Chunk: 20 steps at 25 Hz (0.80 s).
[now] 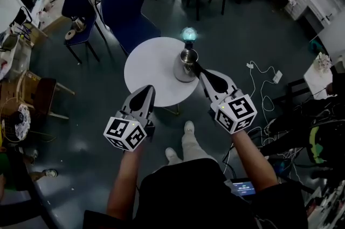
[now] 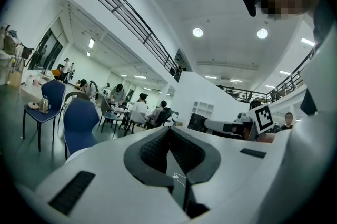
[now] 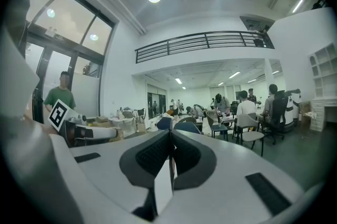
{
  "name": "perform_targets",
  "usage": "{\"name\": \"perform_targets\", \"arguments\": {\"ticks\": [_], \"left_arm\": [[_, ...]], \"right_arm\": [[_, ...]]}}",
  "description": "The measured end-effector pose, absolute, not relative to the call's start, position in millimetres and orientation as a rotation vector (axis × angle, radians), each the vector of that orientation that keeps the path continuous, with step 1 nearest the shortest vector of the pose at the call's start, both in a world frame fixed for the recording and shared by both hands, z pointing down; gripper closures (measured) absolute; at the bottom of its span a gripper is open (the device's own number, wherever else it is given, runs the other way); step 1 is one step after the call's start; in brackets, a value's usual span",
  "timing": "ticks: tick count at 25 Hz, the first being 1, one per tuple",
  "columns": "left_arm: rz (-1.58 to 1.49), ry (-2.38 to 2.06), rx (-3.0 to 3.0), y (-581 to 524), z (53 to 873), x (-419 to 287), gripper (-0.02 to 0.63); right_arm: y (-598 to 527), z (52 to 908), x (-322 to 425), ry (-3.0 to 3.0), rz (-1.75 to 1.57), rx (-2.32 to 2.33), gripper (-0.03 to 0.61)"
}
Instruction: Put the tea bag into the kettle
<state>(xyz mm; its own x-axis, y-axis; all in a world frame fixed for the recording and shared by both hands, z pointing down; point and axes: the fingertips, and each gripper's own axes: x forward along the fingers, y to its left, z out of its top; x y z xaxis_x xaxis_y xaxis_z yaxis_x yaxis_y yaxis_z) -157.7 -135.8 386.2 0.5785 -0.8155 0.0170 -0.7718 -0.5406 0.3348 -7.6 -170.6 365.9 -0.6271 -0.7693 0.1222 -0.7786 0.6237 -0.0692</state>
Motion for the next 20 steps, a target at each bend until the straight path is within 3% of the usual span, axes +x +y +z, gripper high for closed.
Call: {"name": "perform_targets", "arguments": {"ticks": [20], "left_arm": [[-0.176, -1.385, 2.448, -254, 395, -143, 0.598]], "right_arm": [[-315, 400, 4, -2.718, 0.198, 1.189, 0.56]]}}
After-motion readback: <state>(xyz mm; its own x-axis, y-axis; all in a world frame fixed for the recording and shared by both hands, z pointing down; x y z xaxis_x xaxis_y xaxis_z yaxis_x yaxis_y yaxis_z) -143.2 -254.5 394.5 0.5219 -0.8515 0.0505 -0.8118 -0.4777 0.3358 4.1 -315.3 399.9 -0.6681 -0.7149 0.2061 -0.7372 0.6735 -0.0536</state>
